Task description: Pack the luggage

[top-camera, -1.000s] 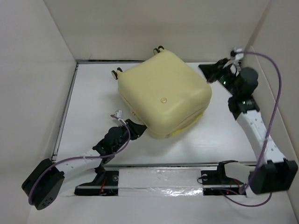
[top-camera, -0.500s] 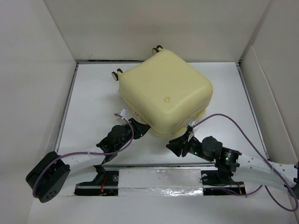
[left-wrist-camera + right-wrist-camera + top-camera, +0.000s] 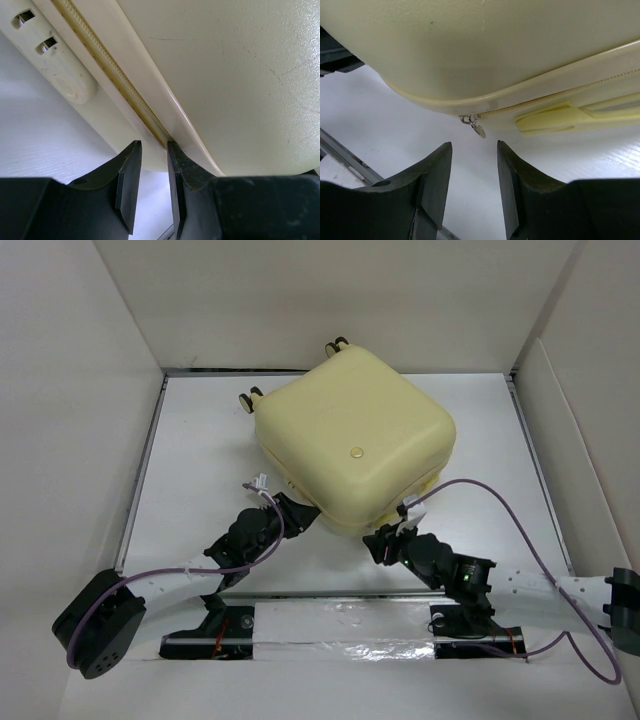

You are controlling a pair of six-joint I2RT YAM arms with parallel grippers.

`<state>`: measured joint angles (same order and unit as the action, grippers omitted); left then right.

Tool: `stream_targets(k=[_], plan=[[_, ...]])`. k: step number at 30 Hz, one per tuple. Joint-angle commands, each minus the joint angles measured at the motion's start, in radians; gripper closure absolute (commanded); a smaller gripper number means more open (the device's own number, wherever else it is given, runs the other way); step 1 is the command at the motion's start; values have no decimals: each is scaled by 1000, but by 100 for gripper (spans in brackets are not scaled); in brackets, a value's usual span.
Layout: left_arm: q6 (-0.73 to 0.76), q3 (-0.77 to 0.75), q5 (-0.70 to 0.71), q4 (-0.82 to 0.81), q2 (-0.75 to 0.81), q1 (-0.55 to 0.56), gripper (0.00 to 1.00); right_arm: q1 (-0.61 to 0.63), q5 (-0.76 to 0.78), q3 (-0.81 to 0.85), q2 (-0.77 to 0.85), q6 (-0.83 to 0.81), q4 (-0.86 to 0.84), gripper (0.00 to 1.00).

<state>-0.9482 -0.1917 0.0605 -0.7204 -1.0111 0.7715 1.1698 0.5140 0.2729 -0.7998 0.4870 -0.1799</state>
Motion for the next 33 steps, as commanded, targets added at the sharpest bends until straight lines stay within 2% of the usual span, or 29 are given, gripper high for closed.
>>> stream_targets(k=[1,9,11,12,16,19,26,29,31,33], plan=[[-3,-35,2,-42,8,0,77,-9,49,17,-24,-5,-118,53],[-4,-25,-33,-82,-21,0,77,-30,29,28,-117,-76,-279,54],[-7,-22,-37,-94,-35,0,77,-30,41,26,-136,-87,-321,63],[-9,-20,-40,-109,-40,0,77,-30,53,23,-144,-91,-338,77],[-15,-28,10,-155,-69,44,77,-30,14,12,-173,-100,-409,100],[-15,-64,30,-195,-122,55,77,5,-23,17,-194,-76,-426,100],[-3,-166,39,-260,-263,64,77,235,-69,196,-334,-28,-161,100],[0,-187,35,-269,-297,64,78,301,-37,343,-412,-30,-38,100],[2,-190,36,-274,-311,74,79,301,-29,425,-464,-53,-33,100],[2,-187,32,-283,-328,83,79,301,7,451,-496,-70,-101,100]])
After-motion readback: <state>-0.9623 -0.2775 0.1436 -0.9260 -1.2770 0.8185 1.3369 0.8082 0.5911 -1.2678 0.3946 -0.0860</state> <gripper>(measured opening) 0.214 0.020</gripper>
